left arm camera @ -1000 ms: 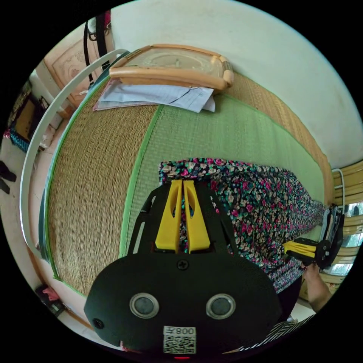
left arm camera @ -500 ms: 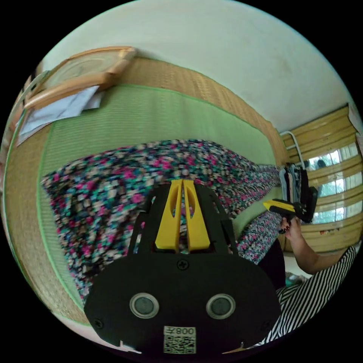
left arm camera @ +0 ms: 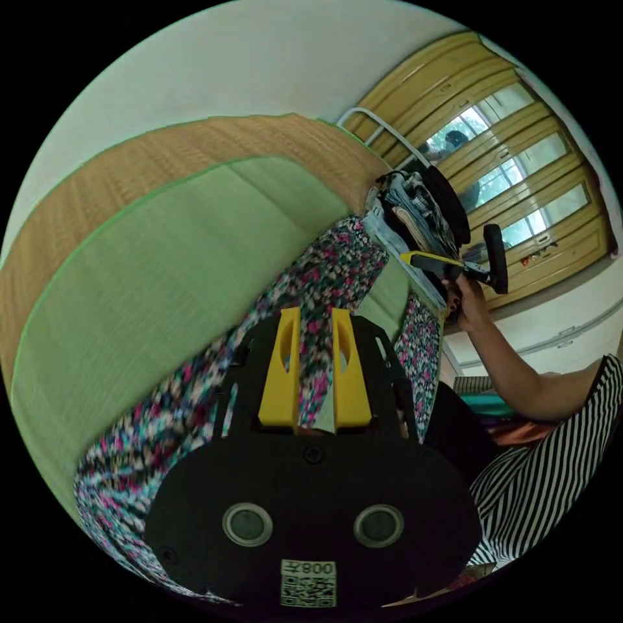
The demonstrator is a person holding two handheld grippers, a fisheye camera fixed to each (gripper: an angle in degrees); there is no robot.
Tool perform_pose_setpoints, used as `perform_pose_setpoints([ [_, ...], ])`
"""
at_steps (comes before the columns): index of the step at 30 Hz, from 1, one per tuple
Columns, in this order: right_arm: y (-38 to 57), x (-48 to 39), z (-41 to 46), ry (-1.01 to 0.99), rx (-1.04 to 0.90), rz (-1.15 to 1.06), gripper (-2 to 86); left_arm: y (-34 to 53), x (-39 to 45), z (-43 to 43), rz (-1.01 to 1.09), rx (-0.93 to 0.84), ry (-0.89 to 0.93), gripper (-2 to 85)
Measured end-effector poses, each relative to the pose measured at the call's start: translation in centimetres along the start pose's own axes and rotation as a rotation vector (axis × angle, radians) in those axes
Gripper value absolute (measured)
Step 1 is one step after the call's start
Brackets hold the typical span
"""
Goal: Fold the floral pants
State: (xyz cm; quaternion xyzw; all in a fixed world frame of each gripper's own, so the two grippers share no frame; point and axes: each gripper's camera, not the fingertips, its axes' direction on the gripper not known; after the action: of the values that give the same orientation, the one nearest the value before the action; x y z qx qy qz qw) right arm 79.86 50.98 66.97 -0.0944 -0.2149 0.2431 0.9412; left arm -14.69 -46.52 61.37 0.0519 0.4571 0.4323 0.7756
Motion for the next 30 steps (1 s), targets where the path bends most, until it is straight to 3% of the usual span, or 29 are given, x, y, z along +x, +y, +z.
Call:
perform_pose_setpoints([
  [5, 0.8, -0.2, -1.0, -0.003, -0.017, -0.035, 7.6, -2.8, -3.2, 11.0, 0.029, -0.050, -0.061, 7.2],
  [10, 3.8, -3.5, -3.2, -0.062, -0.009, -0.150, 6.8, 0.1, -8.2, 17.0, 0.025, -0.084, -0.157, 6.9],
  [12, 4.7, -4.3, -3.7, 0.047, -0.002, -0.172, 6.6, 1.7, -10.6, 19.0, -0.009, -0.103, -0.202, 6.7],
  [14, 5.3, -3.5, -4.6, 0.115, 0.040, -0.126, 6.2, 2.9, -13.5, 21.9, -0.045, -0.108, -0.154, 6.6],
  [16, 5.1, -1.7, -4.8, 0.022, 0.002, -0.082, 6.3, 2.8, -14.6, 24.7, -0.032, -0.097, -0.131, 6.7],
  [22, 5.7, -0.3, -5.4, 0.009, -0.033, -0.055, 6.9, -0.7, -13.9, 36.6, 0.155, -0.111, -0.119, 8.0],
  [30, 7.6, 0.5, -7.4, -0.008, -0.041, -0.040, 3.6, -3.2, -16.8, 50.1, 0.167, -0.183, -0.205, 5.2],
])
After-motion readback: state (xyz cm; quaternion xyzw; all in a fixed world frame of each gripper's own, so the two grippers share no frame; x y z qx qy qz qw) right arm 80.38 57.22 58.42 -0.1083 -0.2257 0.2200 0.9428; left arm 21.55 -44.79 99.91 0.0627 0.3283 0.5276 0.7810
